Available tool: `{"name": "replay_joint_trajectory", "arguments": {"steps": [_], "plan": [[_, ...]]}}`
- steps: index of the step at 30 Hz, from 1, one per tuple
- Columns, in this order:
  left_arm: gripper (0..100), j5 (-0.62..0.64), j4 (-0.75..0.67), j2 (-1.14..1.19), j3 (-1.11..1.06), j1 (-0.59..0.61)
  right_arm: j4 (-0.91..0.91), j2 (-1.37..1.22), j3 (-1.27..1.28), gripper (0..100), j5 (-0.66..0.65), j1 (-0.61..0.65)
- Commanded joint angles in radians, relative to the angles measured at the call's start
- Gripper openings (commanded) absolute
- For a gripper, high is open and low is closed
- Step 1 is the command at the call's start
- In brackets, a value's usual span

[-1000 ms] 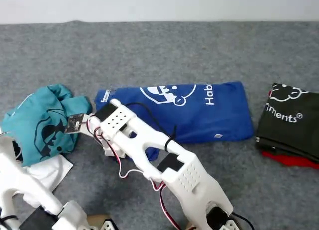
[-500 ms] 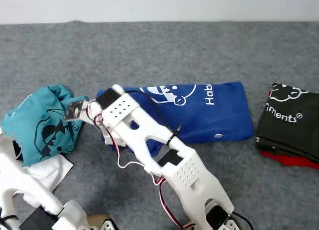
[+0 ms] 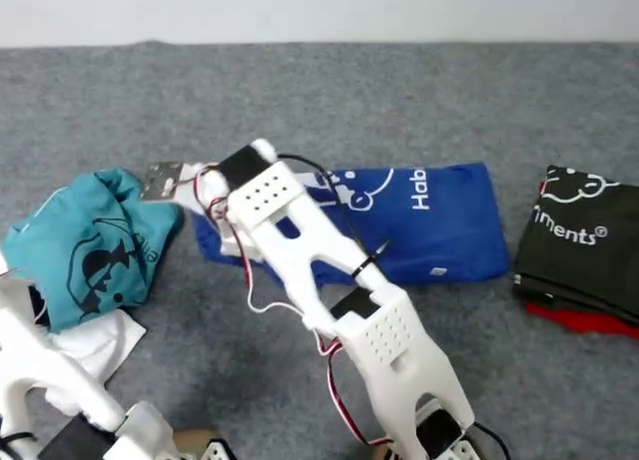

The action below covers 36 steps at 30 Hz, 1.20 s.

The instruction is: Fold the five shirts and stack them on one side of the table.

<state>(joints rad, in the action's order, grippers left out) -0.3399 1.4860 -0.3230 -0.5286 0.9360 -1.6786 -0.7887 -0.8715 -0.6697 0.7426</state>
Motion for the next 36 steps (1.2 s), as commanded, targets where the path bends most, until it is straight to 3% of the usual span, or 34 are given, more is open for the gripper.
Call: {"name": "replay_joint_trajectory", "arguments": {"steps": [1, 10, 17, 27, 30, 36], "plan": [[1, -0.008, -0.018, -0.032, 0.004, -0.002, 0.035, -0.007, -0.051, 23.9, 0.0, -0.05], [1, -0.008, -0.018, -0.032, 0.004, -0.002, 0.189, -0.079, -0.051, 26.0, 0.032, -0.133], [1, -0.008, -0.023, -0.032, 0.002, -0.014, 0.211, -0.084, -0.052, 26.0, 0.032, -0.171], [1, -0.002, -0.025, -0.032, 0.004, -0.068, -0.01, -0.076, -0.282, 25.8, 0.035, -0.173], [1, -0.002, -0.025, -0.032, 0.004, -0.066, -0.122, -0.079, -0.382, 20.9, 0.037, -0.165], [1, -0.002, -0.026, -0.032, 0.005, -0.068, -0.12, -0.01, -0.358, 2.2, 0.037, -0.111]]}}
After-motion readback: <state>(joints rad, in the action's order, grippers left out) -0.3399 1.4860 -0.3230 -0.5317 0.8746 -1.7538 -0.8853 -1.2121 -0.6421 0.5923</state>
